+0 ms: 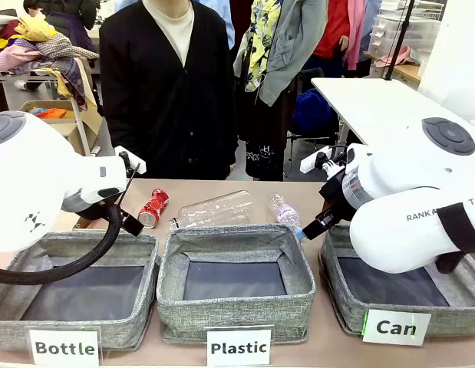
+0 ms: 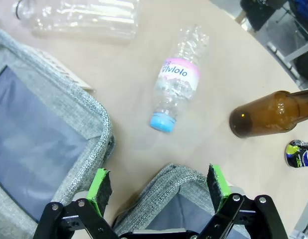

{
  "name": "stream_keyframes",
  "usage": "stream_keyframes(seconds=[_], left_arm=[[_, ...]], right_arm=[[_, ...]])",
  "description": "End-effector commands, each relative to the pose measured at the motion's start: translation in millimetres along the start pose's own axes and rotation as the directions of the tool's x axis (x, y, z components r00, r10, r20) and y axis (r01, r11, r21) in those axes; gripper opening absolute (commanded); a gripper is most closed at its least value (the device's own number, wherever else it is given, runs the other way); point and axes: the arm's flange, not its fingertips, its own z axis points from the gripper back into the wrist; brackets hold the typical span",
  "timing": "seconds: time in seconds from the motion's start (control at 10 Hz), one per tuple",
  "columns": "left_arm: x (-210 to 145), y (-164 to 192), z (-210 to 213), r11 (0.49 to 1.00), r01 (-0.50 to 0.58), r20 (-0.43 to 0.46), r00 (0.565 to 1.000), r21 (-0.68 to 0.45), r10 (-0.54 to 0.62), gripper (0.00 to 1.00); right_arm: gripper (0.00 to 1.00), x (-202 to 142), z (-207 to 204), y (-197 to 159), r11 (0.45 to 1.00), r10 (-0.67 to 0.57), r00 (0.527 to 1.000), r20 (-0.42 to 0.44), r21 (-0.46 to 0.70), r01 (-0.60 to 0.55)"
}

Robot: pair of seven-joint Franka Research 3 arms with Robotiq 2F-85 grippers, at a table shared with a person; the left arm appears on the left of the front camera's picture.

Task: Sort the can waste into the basket.
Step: Pick up the can waste from the table and place it in the right Fabric basket.

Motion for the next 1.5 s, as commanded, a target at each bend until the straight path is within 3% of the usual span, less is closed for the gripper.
stream_keyframes(seconds=[0.0,0.6,0.7,0.8,0.9,1.0,1.1,1.3,1.4], left_arm=[[0.1,0.0,0.1,1.0,0.0,0.0,1.0,0.0,0.0,1.0],[0.0,0.0,0.0,1.0,0.0,0.0,1.0,0.0,0.0,1.0],[6.6,-4.4,15.9,1.0,0.016,0.019,1.0,-0.013,-0.016,1.0],[11.8,-10.2,44.8,0.983,0.064,0.087,0.995,-0.172,-0.05,1.0],[16.8,-14.3,66.9,0.967,0.038,0.116,0.993,-0.252,-0.009,1.0],[23.5,-17.8,96.3,0.918,-0.039,0.05,0.997,-0.396,0.063,1.0],[31.7,-24.5,123.7,0.873,-0.123,-0.043,0.992,-0.472,0.116,1.0],[13.8,-2.2,165.3,0.774,-0.182,-0.089,0.983,-0.606,0.162,1.0],[-7.8,25.0,177.5,0.726,-0.194,-0.083,0.979,-0.66,0.186,1.0]], right_arm=[[1.0,0.1,0.1,-0.2,1.0,-0.001,1.0,0.002,0.0,0.001],[1.0,0.0,0.0,0.0,1.0,0.0,1.0,0.0,0.0,0.0],[1.0,10.0,17.4,-3.6,0.999,0.024,1.0,-0.018,0.043,-0.023],[1.0,17.5,33.4,-6.9,0.991,-0.008,0.999,-0.032,0.136,0.013],[1.0,23.6,50.2,-11.0,0.969,-0.088,0.995,-0.038,0.228,0.095],[1.0,29.2,73.0,-19.3,0.919,-0.219,0.973,-0.065,0.32,0.229],[1.0,27.9,99.0,-33.4,0.826,-0.289,0.948,-0.135,0.465,0.318],[1.0,3.0,144.3,-68.5,0.649,-0.365,0.903,-0.224,0.635,0.42],[1.0,-19.9,159.1,-89.7,0.589,-0.412,0.883,-0.227,0.673,0.447]])
